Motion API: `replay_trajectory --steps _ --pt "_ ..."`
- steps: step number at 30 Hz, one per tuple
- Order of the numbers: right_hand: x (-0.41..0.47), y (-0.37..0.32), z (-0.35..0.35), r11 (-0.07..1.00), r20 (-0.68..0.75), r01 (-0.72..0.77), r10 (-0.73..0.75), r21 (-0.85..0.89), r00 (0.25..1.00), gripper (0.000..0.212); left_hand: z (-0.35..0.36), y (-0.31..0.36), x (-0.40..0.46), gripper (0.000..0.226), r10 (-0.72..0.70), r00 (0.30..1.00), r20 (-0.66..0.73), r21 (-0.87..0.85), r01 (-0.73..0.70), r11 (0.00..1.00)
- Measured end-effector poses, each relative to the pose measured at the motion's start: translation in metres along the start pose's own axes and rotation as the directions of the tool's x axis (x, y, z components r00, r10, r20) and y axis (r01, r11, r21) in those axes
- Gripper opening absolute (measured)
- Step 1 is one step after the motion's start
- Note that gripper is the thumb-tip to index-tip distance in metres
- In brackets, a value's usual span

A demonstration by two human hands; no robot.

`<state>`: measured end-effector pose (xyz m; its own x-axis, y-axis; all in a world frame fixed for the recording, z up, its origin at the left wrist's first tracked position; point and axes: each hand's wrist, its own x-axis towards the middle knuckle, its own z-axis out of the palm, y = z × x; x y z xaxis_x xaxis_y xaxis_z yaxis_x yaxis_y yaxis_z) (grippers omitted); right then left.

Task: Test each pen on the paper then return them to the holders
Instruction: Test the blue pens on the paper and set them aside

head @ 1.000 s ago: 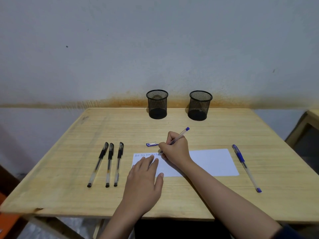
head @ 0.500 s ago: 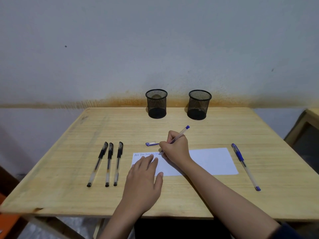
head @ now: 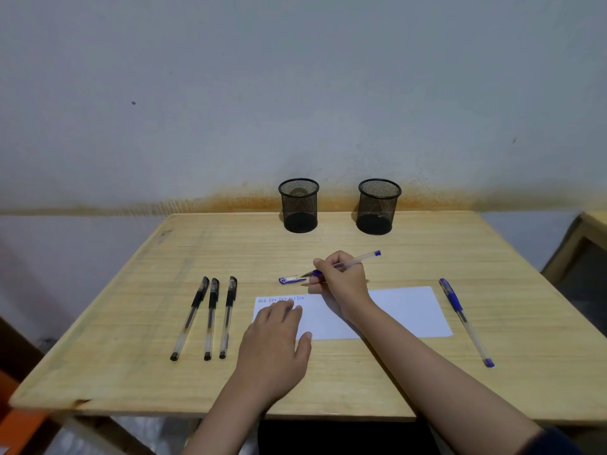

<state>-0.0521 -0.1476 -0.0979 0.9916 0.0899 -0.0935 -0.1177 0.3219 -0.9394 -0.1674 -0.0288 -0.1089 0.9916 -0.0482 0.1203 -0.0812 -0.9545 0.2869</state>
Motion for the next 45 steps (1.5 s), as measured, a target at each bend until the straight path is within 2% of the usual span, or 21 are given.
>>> replay_trajectory --steps 2,4,8,12,16,19,22,25,27,33,39,45 --pt "-0.003 -0.006 -0.003 0.999 0.022 -0.011 0.01 0.035 1.0 0.017 -0.007 -0.001 0.007 0.043 0.012 1.0 0.028 0.026 -0.013 1.0" --pt "-0.011 -0.014 -0.007 0.999 0.022 0.026 -0.026 -0.025 0.999 0.013 -0.018 -0.002 0.016 0.04 0.012 0.999 0.046 0.018 -0.013 1.0" --pt "-0.03 -0.025 -0.016 0.976 0.045 0.096 -0.089 -0.195 0.995 0.015 -0.033 -0.006 0.04 0.027 -0.078 0.996 -0.03 -0.178 0.072 0.981" --pt "-0.037 -0.031 -0.024 0.973 0.026 0.088 -0.084 -0.211 0.996 0.012 -0.033 -0.015 0.07 0.021 -0.175 0.979 -0.108 -0.26 0.142 0.955" --pt "-0.037 -0.033 -0.032 0.969 -0.004 0.083 -0.086 -0.232 0.996 0.011 -0.028 -0.022 0.09 0.023 -0.202 0.978 -0.055 -0.211 0.186 0.96" --pt "-0.038 -0.034 -0.035 0.968 -0.027 0.089 -0.097 -0.234 0.995 0.009 -0.022 -0.025 0.097 0.013 -0.203 0.979 0.006 -0.254 0.198 0.947" --pt "-0.037 -0.034 -0.037 0.972 -0.025 0.115 -0.123 -0.203 0.992 0.009 -0.027 -0.021 0.097 0.006 -0.224 0.975 -0.011 -0.362 0.205 0.91" --pt "-0.037 -0.037 -0.041 0.953 0.003 0.187 -0.191 -0.24 0.981 0.009 -0.036 -0.01 0.091 0.006 -0.197 0.98 -0.016 -0.61 0.147 0.779" --pt "-0.037 -0.039 -0.043 0.943 0.023 0.224 -0.225 -0.246 0.974 0.009 -0.042 -0.002 0.086 0.007 -0.149 0.988 -0.049 -0.664 0.08 0.743" --pt "-0.041 -0.046 -0.042 0.908 0.055 0.299 -0.296 -0.295 0.954 0.01 -0.051 0.01 0.079 0.015 -0.054 0.989 -0.138 -0.652 -0.05 0.757" --pt "-0.048 -0.052 -0.043 0.871 0.118 0.346 -0.325 -0.348 0.938 0.008 -0.056 0.019 0.072 0.018 0.005 0.984 -0.178 -0.637 -0.119 0.761" --pt "-0.055 -0.054 -0.044 0.873 0.139 0.406 -0.382 -0.269 0.914 0.007 -0.059 0.026 0.07 0.021 0.049 0.959 -0.28 -0.63 -0.222 0.744"
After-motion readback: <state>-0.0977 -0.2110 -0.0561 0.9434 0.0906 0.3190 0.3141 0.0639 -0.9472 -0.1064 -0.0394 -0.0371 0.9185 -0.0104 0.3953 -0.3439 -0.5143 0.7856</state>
